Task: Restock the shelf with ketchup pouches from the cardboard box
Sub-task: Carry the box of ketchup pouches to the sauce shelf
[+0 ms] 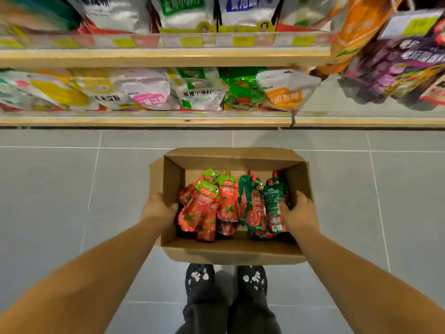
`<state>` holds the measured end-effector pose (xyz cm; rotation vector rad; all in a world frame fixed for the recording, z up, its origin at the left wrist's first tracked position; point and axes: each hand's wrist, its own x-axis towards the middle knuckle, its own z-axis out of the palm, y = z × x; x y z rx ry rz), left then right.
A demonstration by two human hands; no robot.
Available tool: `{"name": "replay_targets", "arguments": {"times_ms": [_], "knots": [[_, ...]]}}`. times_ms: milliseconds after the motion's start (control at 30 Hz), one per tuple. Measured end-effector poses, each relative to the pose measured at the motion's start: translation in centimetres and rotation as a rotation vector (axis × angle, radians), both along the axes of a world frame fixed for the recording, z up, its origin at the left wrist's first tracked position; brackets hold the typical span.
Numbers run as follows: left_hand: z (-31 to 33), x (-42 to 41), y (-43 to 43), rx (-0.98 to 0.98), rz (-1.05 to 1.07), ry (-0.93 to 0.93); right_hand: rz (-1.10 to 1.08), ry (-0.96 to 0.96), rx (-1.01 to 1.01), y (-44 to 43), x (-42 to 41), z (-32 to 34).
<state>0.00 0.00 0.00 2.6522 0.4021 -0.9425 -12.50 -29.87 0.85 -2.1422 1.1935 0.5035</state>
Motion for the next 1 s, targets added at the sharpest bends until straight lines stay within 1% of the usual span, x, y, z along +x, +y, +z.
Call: {"name": "replay_targets", "arguments": {"times_ms": [67,100,167,233,333,400,467,567,667,800,900,1000], "knots": [[-2.4,-0.1,0.1,0.032,0.073,0.033,-0.052,0.105,-0.163,-0.2,-0.4,-2.0],[-3.7,-0.1,0.2,0.025,0.126,0.070,-0.087,0.140,-0.198,-0.4,-0.6,-3.0],[-6.0,-0.3,0.4,0.009,0.233,0.118,-0.167,0.177,-0.193,-0.6,-1.0,-5.0],[-7.8,0.0,0.9,-0.015,0.283,0.080,-0.228,0.173,-0.225,-0.9,-1.0,-6.9],[-9.1,0.9,1.7,0.000,0.254,0.005,-0.340,0.140,-0.304,-1.5,-0.7,-9.0],[-9.4,1.5,2.1,0.034,0.180,-0.038,-0.499,0.111,-0.273,-2.2,-0.5,-9.9],[-9.3,2.0,2.3,0.056,0.081,-0.026,-0.560,0.117,-0.216,-3.0,-0.9,-10.2],[-8.4,2.2,2.7,0.091,0.016,-0.007,-0.541,0.072,-0.178,-3.5,-1.9,-9.9],[-6.9,1.6,3.1,0.090,0.020,-0.036,-0.493,0.066,-0.140,-3.1,-2.8,-8.4],[-3.6,1.3,5.2,0.158,0.030,-0.047,-0.455,0.108,-0.079,-1.7,-2.1,-5.8],[-0.6,0.1,7.9,0.170,0.101,-0.050,-0.415,0.114,-0.038,0.0,-1.0,-2.9],[2.5,-1.8,11.4,0.169,0.197,-0.039,-0.313,0.120,-0.023,2.2,0.8,0.2]]}}
